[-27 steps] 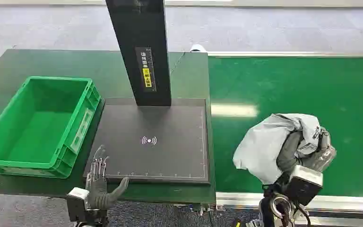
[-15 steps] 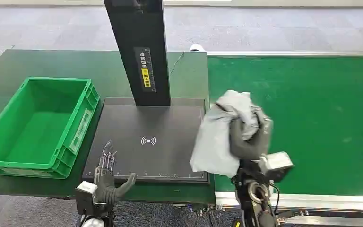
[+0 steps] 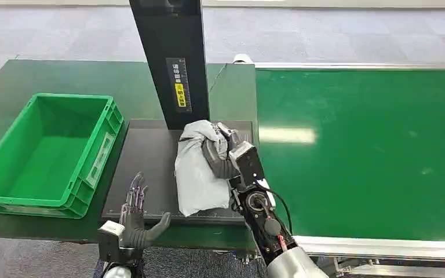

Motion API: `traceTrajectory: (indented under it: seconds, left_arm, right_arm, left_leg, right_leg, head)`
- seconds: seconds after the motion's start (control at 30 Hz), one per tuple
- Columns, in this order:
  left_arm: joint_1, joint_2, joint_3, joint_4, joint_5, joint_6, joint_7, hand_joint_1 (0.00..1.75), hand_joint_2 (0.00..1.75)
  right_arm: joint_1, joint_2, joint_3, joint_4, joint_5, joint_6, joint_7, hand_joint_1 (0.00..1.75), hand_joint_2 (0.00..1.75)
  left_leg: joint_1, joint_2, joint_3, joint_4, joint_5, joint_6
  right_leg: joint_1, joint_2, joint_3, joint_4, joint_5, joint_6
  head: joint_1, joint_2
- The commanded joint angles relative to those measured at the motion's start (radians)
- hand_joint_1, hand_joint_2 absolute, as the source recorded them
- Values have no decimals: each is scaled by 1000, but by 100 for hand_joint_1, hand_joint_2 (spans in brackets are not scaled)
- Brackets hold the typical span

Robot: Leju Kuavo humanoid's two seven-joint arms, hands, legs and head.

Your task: Moved the parcel from conveyor to table for the left to box.

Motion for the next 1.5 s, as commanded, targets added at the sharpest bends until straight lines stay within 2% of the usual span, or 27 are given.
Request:
traceTrajectory:
  seconds: [0.03, 0.27, 0.3, 0.33, 0.37, 0.5, 0.57, 0.6, 0.7, 0.77, 0.8, 0.87, 0.9, 0.97, 1.0, 1.03, 1.1, 1.13, 1.23, 1.33, 1.4, 1.5]
  left_arm:
    - [-30, 29, -34, 66, 0, 9, 1, 0, 175]
    - [-22, 25, -27, 55, -2, 12, 1, 0, 175]
    - [-19, 24, -23, 50, -3, 13, 1, 0, 175]
    - [-15, 22, -17, 46, -4, 15, 1, 0, 175]
    - [-13, 21, -12, 44, -4, 17, 1, 0, 175]
    - [32, 31, 13, -10, -3, 35, 1, 0, 175]
    - [61, 28, 23, -60, -45, 128, 1, 0, 175]
    - [72, 18, 32, -104, -122, 296, 1, 0, 175]
    - [74, 15, 33, -111, -137, 331, 1, 0, 175]
    - [77, -1, 42, -146, -201, 485, 1, 0, 175]
    - [74, 2, 28, -164, -211, 515, 16, 0, 175]
    - [72, 5, 24, -154, -209, 519, 17, 0, 175]
    - [73, -2, 34, -158, -225, 566, 9, 0, 175]
    - [87, -14, 37, -185, -259, 685, 1, 0, 175]
    - [103, -23, 41, -212, -331, 816, 1, 0, 175]
    - [116, -78, 134, -277, -457, 842, 1, 0, 175]
    - [145, -78, 270, -463, -561, 842, 27, 0, 175]
    - [156, -78, 292, -537, -611, 842, 62, 0, 175]
    - [165, -78, 275, -680, -756, 842, 152, 0, 175]
    - [147, -78, 175, -747, -910, 842, 249, 0, 175]
    - [147, -78, 175, -747, -910, 842, 249, 0, 175]
    - [147, -78, 175, -747, -910, 842, 249, 0, 175]
  right_arm:
    - [-192, 34, 90, 311, 65, -102, 105, 0, 175]
    - [-197, 24, 70, 304, 49, -122, 111, 0, 175]
    - [-186, 18, 65, 285, 50, -157, 92, 0, 175]
    - [-172, 3, 84, 262, 98, -270, 66, 0, 175]
    - [-158, -4, 74, 254, 94, -275, 60, 0, 175]
    - [23, -73, -8, 108, 34, -218, -17, 0, 175]
    - [132, -107, -33, -23, 23, -206, -36, 0, 175]
    - [233, -135, -59, -158, 19, -196, -30, 0, 175]
    - [256, -140, -63, -187, 18, -194, -29, 0, 175]
    - [324, -164, -54, -274, 56, -192, -14, 0, 175]
    - [338, -158, -52, -303, 70, -193, -14, 0, 175]
    - [327, -154, -53, -290, 71, -192, -10, 0, 175]
    - [325, -149, -60, -289, 67, -199, -15, 0, 175]
    - [330, -145, -55, -286, 66, -184, -14, 0, 175]
    - [331, -144, -51, -294, 68, -181, -18, 0, 175]
    - [331, -144, -49, -301, 66, -177, -17, 0, 175]
    - [330, -146, -56, -321, 65, -191, -10, 0, 175]
    - [332, -150, -62, -331, 62, -193, -5, 0, 175]
    - [340, -159, -86, -346, 54, -192, -3, 0, 175]
    - [361, -159, -107, -378, 55, -192, -9, 0, 175]
    - [361, -159, -107, -378, 55, -192, -9, 0, 175]
    - [361, -159, -107, -378, 55, -192, -9, 0, 175]
  left_leg:
    - [0, 1, 1, 0, 0, 0]
    - [0, 1, 2, -1, 0, 0]
    - [0, 1, 2, -1, 0, 0]
    - [0, 0, 1, -1, 0, 0]
    - [0, 0, 2, -1, 0, 0]
    - [0, -2, 2, -1, 0, 0]
    - [1, -4, 5, -4, 0, 0]
    - [1, -2, 3, -2, 0, 0]
    - [1, -3, 4, -3, 0, 0]
    - [2, -6, 4, -3, 0, 0]
    - [1, -7, 0, 0, -1, 1]
    - [0, -4, -1, 0, -2, 0]
    - [0, -4, -2, 0, -2, 0]
    - [0, -3, -2, -1, -1, 0]
    - [0, -3, 0, -1, -1, 1]
    - [0, -3, -1, 0, -1, 0]
    - [1, 0, -2, 1, -3, 0]
    - [1, 0, -2, 1, -2, 0]
    - [2, 1, -3, 2, -3, 0]
    - [1, -1, -3, 2, -2, 0]
    - [1, -4, -3, 1, -1, 0]
    - [0, 0, -1, 0, -2, 0]
  right_leg:
    - [0, 1, 0, 0, 0, 0]
    - [0, 0, 2, -1, 0, 0]
    - [0, 0, 1, 0, 0, 0]
    - [0, 0, 1, 0, 0, 0]
    - [0, -1, 2, -1, 0, 0]
    - [0, -2, 2, -2, 0, 0]
    - [2, -5, 7, -5, -1, 0]
    - [1, -3, 3, -3, 0, 0]
    - [1, -4, 5, -5, 0, 0]
    - [2, -6, 6, -5, -1, 0]
    - [1, -6, 2, -2, -2, 0]
    - [0, -3, -1, -1, -2, 0]
    - [0, -3, -1, -1, -1, 0]
    - [0, -2, -1, -1, -1, 0]
    - [0, -2, 0, -2, -1, 0]
    - [0, -2, -1, -1, -1, 0]
    - [1, 1, -2, 0, -1, 0]
    - [1, 1, -2, 0, -1, 0]
    - [2, 1, -3, 0, -1, 0]
    - [1, -1, -3, 0, -1, 0]
    - [1, -4, -2, 0, -2, 0]
    - [1, 0, -1, -1, -1, 0]
  head:
    - [0, 0]
    - [0, 0]
    - [0, 0]
    - [0, 0]
    - [0, 0]
    - [0, 0]
    - [0, 0]
    - [0, 0]
    - [0, 0]
    - [0, 0]
    - [0, 0]
    - [0, 0]
    - [0, 0]
    - [0, 0]
    - [0, 0]
    - [0, 0]
    - [0, 0]
    - [0, 0]
    - [0, 0]
    - [0, 0]
    - [-1, 0]
    - [-1, 0]
